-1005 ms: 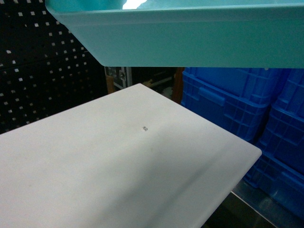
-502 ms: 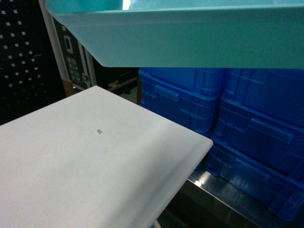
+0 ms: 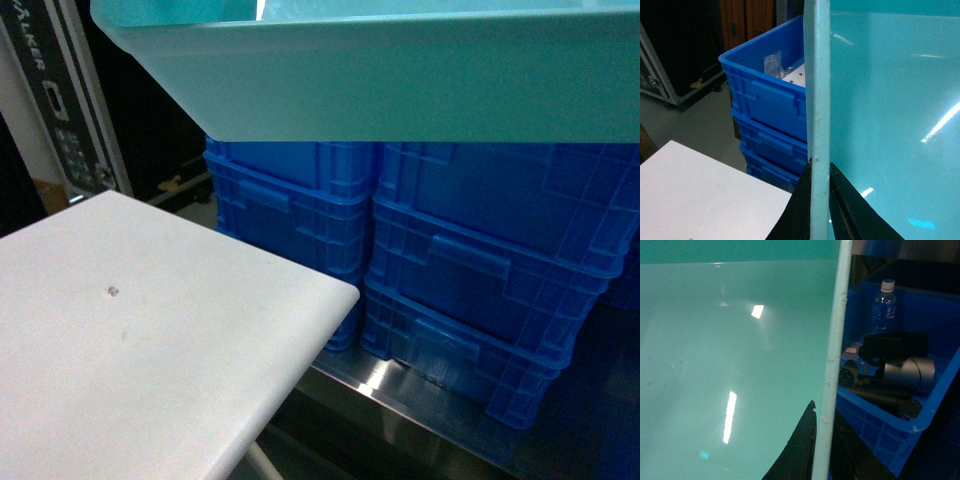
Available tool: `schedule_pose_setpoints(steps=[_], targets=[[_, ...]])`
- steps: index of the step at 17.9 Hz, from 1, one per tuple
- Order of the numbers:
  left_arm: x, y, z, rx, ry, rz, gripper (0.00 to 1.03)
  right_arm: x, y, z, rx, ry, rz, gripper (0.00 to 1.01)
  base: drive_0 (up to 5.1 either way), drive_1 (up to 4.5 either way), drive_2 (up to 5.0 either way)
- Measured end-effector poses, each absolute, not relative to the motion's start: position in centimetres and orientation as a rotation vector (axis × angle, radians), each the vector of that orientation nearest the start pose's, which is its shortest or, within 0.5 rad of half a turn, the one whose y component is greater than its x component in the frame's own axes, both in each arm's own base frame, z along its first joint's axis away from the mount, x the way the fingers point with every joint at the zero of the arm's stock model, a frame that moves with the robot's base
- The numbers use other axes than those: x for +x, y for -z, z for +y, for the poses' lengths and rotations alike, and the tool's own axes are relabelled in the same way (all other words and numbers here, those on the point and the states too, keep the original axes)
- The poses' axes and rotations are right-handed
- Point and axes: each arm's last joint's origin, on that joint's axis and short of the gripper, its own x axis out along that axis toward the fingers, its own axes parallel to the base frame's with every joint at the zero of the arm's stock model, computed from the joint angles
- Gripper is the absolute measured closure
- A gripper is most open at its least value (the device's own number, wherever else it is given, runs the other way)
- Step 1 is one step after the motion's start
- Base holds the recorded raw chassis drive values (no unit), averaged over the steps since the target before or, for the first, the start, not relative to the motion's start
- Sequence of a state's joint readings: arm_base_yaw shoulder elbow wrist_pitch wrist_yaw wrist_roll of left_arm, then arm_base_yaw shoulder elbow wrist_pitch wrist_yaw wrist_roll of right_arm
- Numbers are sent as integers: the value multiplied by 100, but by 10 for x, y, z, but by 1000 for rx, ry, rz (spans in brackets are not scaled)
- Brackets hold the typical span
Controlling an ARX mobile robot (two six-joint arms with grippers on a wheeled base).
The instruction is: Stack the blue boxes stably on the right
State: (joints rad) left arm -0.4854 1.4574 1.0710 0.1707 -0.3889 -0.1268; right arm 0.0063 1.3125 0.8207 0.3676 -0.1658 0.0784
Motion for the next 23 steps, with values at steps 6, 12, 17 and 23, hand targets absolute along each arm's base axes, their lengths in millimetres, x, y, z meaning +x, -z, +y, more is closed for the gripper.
schedule_pose_setpoints(steps=[6,12,17,23], targets=[[298,-310,-145,-36,85,197,96,292,-284,7,89,-166,134,94,238,-391,-391],[298,-310,-146,-36,85,197,96,292,-284,7,89,-167,133,94,271,-360,-360],[298,-310,-146,-34,83,197,96,292,-284,7,88,-166,131,94,267,-359,-359],[298,-310,-146,-34,84,198,96,292,-284,7,89,-166,134,94,259,-358,-358]])
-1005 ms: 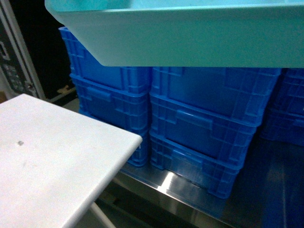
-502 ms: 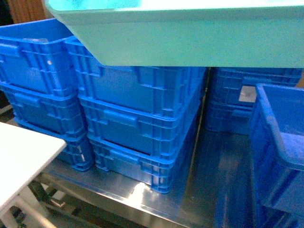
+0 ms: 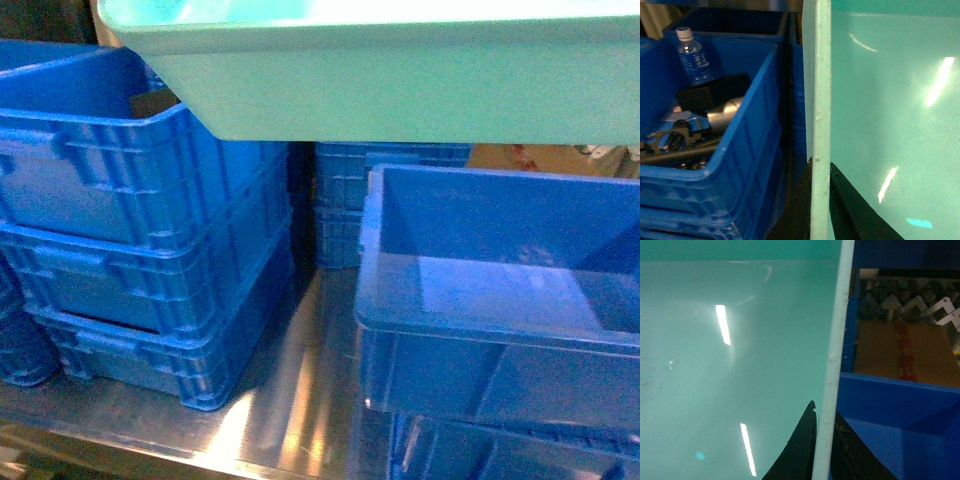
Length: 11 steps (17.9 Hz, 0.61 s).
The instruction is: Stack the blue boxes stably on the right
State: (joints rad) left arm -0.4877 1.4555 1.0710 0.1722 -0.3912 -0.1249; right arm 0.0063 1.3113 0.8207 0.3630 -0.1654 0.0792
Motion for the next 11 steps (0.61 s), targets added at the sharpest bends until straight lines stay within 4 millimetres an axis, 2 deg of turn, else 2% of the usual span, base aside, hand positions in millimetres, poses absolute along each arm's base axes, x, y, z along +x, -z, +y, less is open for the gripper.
schedule_pose_setpoints(steps=[5,10,11], targets=[[298,-310,-146,-34,84,198,96,292,-284,6,89,-165,137,94,259,-346,-346],[298,-310,-146,-35,85,194,96,291,-285,6,88,-165,128,94,424,-168,-168],[298,-310,-146,-34,85,196,96,291,-285,6,88,-166,126,94,0,0,0]])
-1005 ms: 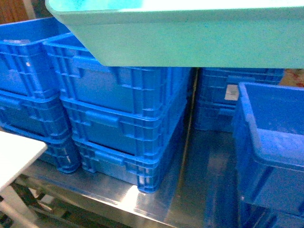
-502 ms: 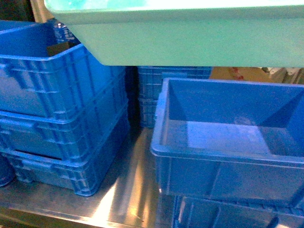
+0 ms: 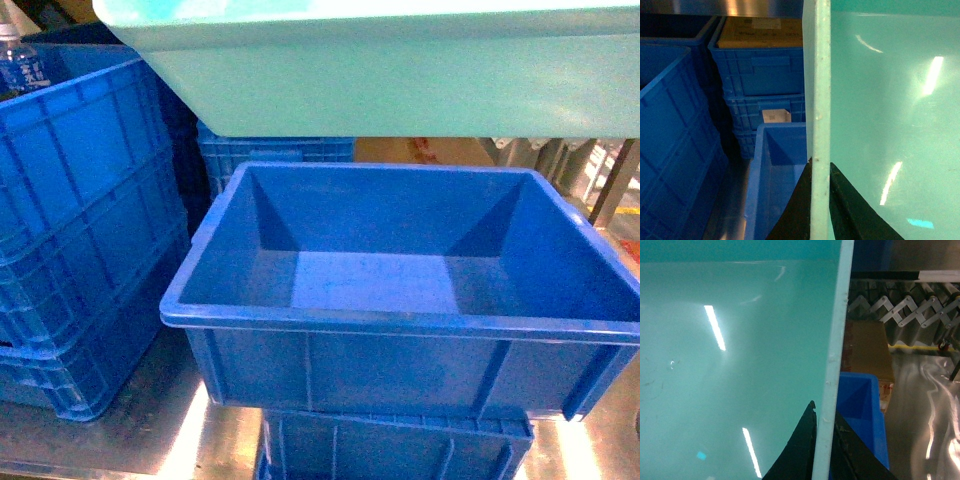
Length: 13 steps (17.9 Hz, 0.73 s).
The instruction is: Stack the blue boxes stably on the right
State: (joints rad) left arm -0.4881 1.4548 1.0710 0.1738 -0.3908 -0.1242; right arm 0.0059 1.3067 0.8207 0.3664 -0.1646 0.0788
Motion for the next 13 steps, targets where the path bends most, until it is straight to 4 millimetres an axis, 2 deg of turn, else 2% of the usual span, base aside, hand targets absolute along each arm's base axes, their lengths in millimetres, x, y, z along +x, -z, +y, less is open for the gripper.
schedule_pose_setpoints(steps=[5,9,12,13], targets=[[297,-310,-147,-35,88,194,96,291,-285,5,89,-160,128,94,-11,-11,-11],[298,-310,-146,-35,87,193,96,291,-285,5,89,-163,129,94,-129,-129,-129],[297,-310,-147,-34,87,195,96,291,-285,5,89,-161,131,94,0,0,0],[297,-310,-147,-34,87,195,96,291,-285,5,89,-162,129,94,14,393,-365]])
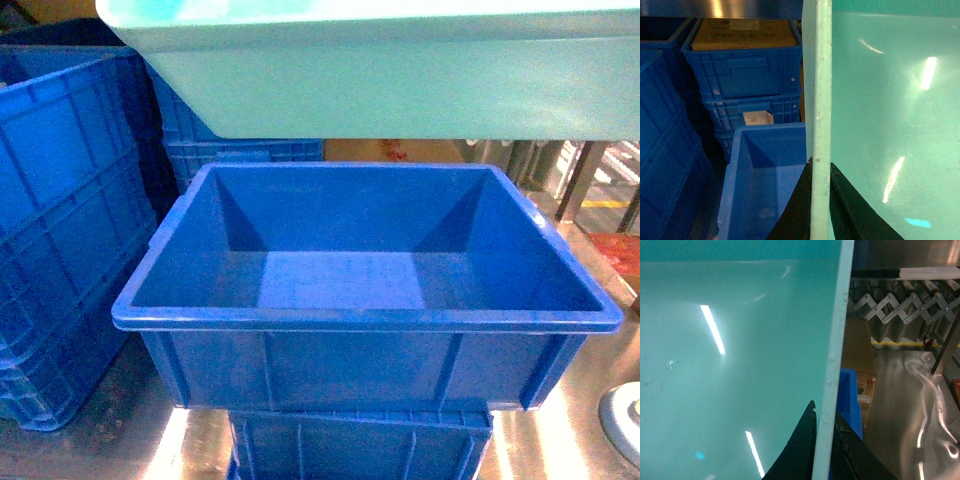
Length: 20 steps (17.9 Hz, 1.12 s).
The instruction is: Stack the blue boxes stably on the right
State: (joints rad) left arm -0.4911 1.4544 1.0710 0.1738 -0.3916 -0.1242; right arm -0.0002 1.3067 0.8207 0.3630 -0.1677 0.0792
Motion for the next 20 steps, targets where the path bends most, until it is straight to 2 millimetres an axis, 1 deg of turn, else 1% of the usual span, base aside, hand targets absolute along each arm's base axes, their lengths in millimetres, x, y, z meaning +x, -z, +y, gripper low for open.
schedule_pose_setpoints(steps=[8,18,20], targets=[[297,-311,-146,-36,87,192,96,291,-286,5,89,-163,126,94,-5,386,-395],[298,-310,-145,-37,86,193,96,292,-284,5,89,-163,133,94,0,0,0],[313,-308,-136,-53,100,204,96,305,-280,5,99,-163,150,94,0,0,0]])
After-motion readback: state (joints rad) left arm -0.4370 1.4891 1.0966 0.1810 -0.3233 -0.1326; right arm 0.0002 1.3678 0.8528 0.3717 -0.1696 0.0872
